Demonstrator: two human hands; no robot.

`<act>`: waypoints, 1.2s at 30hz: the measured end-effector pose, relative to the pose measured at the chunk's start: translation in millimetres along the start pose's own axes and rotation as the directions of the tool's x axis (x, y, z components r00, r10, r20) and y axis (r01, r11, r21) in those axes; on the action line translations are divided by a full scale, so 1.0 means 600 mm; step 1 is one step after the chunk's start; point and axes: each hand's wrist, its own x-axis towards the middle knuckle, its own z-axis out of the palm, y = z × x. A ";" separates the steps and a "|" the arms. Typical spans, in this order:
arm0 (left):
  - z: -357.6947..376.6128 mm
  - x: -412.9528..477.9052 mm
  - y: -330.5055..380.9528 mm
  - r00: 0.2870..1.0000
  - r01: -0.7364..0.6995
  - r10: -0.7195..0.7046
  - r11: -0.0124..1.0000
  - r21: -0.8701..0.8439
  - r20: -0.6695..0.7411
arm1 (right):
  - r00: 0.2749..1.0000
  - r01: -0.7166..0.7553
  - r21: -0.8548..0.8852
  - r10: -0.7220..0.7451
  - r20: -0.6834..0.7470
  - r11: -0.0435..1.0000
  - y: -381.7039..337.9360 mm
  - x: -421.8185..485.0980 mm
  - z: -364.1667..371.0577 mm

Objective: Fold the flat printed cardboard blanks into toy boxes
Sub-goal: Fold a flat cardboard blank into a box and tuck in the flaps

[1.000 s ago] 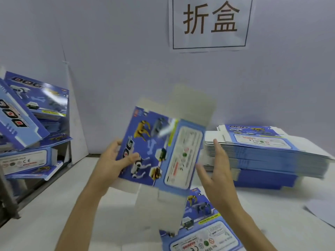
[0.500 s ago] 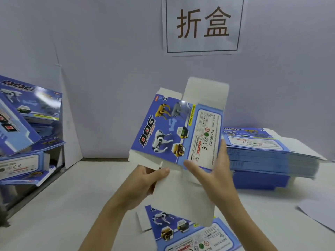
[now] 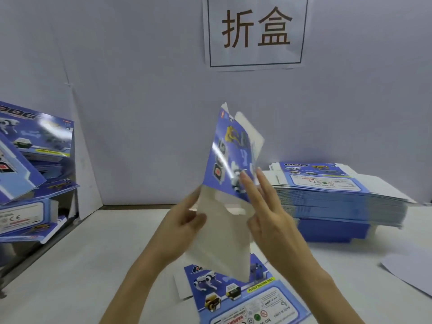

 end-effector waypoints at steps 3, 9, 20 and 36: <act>-0.030 0.000 0.009 1.000 -0.014 0.017 0.988 -0.156 0.021 | 0.990 -0.059 0.046 0.064 -0.125 0.997 0.014 0.003 -0.011; -0.009 -0.009 0.031 0.960 0.166 -0.091 0.947 -0.276 0.265 | 0.978 -0.003 0.097 0.023 -0.206 0.995 0.006 -0.005 0.008; 0.008 -0.002 0.030 0.971 0.236 -0.219 0.846 -0.477 0.093 | 0.991 0.044 0.258 -0.008 -0.136 0.965 0.008 -0.005 0.000; -0.036 -0.006 0.004 0.952 0.257 -0.204 0.938 -0.232 0.227 | 0.776 -0.553 0.813 0.467 0.424 0.181 0.046 0.000 -0.028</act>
